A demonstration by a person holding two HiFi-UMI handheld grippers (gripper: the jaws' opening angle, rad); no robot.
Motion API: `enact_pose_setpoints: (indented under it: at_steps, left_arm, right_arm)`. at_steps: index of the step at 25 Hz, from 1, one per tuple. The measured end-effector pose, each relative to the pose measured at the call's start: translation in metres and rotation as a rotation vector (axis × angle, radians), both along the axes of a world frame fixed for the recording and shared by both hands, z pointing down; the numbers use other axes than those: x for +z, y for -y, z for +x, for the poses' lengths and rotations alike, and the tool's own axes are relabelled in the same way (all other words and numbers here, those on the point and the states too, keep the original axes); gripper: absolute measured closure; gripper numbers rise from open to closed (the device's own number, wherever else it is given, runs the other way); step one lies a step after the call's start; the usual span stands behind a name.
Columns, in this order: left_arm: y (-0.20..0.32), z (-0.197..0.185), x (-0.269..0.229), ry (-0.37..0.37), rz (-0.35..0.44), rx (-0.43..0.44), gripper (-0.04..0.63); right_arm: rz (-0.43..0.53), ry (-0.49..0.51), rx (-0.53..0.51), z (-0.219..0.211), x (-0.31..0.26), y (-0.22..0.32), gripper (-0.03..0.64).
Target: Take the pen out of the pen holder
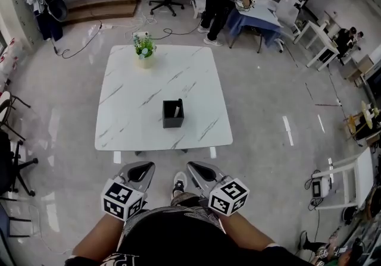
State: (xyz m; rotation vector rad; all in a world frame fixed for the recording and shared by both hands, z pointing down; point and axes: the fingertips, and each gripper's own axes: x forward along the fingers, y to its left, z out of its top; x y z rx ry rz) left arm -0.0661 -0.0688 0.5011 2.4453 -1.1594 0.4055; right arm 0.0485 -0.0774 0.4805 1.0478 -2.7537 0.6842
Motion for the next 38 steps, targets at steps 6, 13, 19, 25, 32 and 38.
enact_pose_setpoints:
  at_steps: [6, 13, 19, 25, 32, 38]
  left_arm:
    - [0.05, 0.011, -0.006, 0.004, 0.002, -0.032, 0.538]
    - [0.095, 0.023, -0.007, 0.014, 0.0, -0.08, 0.538]
    - [0.124, 0.032, -0.009, 0.025, 0.001, -0.11, 0.538]
    - [0.149, 0.034, -0.011, 0.035, 0.014, -0.148, 0.538]
    - [0.162, 0.034, -0.007, 0.042, 0.015, -0.159, 0.538]
    - [0.175, 0.019, -0.009, 0.035, 0.02, -0.129, 0.538]
  right_arm:
    - [0.009, 0.013, -0.029, 0.01, -0.008, 0.059, 0.621]
    - [0.015, 0.013, -0.086, 0.018, -0.009, 0.109, 0.621]
    - [0.019, 0.022, -0.132, 0.022, -0.009, 0.143, 0.621]
    - [0.02, 0.028, -0.166, 0.025, -0.006, 0.169, 0.621]
    - [0.003, 0.036, -0.165, 0.026, 0.004, 0.185, 0.621]
    - [0.018, 0.018, -0.121, 0.018, 0.0, 0.193, 0.621]
